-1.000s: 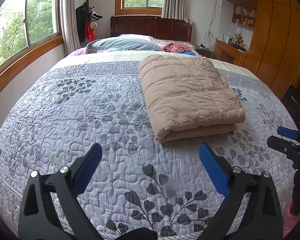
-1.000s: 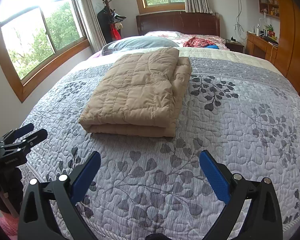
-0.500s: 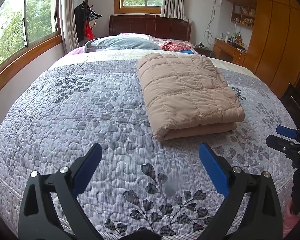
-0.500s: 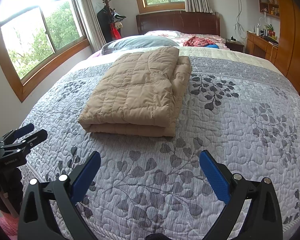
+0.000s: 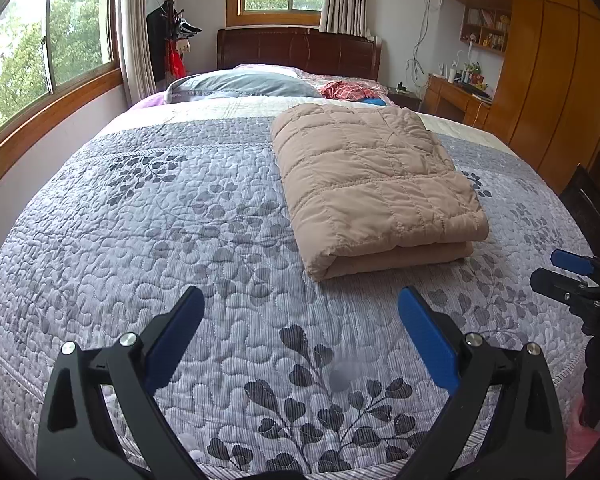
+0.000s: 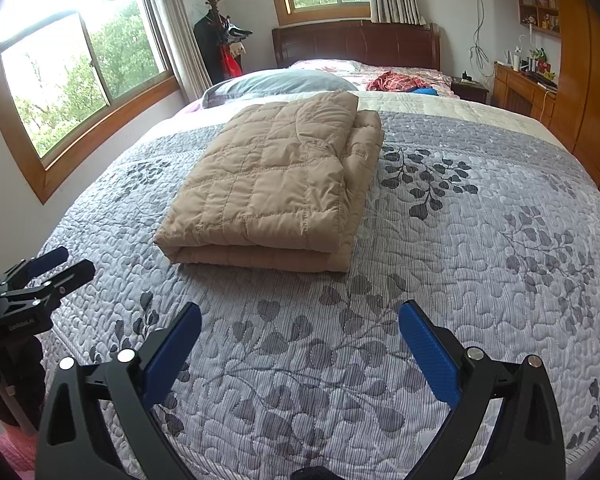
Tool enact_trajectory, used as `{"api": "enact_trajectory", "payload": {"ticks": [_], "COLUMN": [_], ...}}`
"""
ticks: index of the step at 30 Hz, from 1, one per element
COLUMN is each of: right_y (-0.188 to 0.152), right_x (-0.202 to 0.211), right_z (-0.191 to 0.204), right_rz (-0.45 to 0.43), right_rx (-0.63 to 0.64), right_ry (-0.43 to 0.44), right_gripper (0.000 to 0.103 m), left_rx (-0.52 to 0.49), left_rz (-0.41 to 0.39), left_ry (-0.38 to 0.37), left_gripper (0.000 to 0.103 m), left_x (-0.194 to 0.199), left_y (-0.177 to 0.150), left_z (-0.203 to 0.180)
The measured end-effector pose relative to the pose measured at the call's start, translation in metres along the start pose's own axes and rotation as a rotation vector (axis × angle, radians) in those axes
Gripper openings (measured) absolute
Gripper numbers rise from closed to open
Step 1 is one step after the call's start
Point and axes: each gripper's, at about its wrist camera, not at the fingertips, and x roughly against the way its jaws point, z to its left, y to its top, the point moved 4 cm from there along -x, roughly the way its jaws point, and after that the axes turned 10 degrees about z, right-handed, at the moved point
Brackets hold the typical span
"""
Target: Fold large clothes
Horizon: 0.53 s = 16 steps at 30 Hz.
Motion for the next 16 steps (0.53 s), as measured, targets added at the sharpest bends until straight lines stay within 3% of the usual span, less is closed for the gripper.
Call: {"api": "enact_trajectory", "payload": {"ticks": [16], "right_y": [0.0008], "right_x": [-0.002], "right_z": [-0.0019], "right_rz": [0.004], "right_rx": [0.005], "right_ry": [0.005], "right_gripper": [0.099], "left_rx": [-0.001], "left_rz": [0.005], "left_ry": [-0.005], "left_gripper": [0.097], "left_x": [-0.0007], "left_y": [0.0012], "left_z": [0.001]}}
